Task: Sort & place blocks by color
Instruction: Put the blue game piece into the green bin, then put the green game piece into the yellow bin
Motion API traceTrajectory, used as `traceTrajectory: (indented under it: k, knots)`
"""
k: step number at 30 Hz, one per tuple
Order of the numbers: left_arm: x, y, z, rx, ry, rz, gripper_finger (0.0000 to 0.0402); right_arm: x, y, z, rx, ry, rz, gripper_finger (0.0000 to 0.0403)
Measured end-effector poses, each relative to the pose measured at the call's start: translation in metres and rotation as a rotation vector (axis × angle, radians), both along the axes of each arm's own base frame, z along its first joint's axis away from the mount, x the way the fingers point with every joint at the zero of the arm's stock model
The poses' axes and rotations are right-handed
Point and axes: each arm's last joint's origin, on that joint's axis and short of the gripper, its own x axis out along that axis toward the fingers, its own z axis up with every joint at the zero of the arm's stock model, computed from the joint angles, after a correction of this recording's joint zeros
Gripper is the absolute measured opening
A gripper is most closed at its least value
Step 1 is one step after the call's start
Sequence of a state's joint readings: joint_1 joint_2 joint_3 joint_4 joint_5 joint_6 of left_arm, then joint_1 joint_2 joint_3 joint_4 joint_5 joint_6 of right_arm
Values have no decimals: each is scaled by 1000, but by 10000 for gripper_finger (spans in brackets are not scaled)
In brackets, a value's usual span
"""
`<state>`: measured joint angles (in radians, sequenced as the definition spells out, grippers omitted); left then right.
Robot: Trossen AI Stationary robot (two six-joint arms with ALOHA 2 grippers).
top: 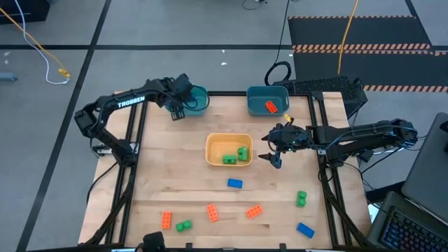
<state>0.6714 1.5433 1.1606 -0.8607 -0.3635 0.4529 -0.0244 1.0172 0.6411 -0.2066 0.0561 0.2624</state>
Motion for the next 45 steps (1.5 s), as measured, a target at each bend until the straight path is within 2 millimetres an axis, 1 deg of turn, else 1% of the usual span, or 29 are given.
traceTrajectory:
  k: [4,6,9,11,14,18,22,25,28,30,32,35,39,42,45]
  knots:
    - [2,-3,0,2,-2,-3,228,0,-1,0,-19,1,-16,384]
    - [6,-7,0,2,-5,-14,249,0,-1,0,-20,1,-18,384]
    - [17,-21,1,-3,-21,-50,271,0,-1,0,-12,-1,-24,384]
    - [26,-33,5,0,-44,-73,278,-1,-1,-6,4,-4,-38,384]
    - [39,-52,9,-1,-86,-95,281,-6,-1,-21,-2,15,-61,384]
    - [51,-80,13,-21,-132,-96,282,-13,-3,-38,-35,56,-84,384]
    - [59,-108,12,-72,-172,-87,282,-16,-3,-44,-52,76,-99,384]
    - [65,-126,12,-106,-221,-87,282,-17,-5,-45,-81,69,-176,384]
    - [72,-138,14,-110,-297,-58,282,-15,-8,-42,-87,27,-268,384]
    - [75,-145,14,-118,-329,-46,282,-14,-7,-41,-70,5,-281,384]
    - [76,-154,15,-128,-338,-53,282,-14,-7,-42,-71,19,-281,384]
    - [77,-168,14,-140,-345,-77,282,-12,-6,-50,-105,67,-295,384]
    - [78,-185,15,-158,-363,-93,282,-4,-7,-63,-132,112,-309,384]
    - [80,-193,15,-170,-389,-87,282,4,-9,-70,-170,111,-339,384]
    - [81,-201,16,-182,-424,-83,282,9,-12,-73,-186,91,-354,384]
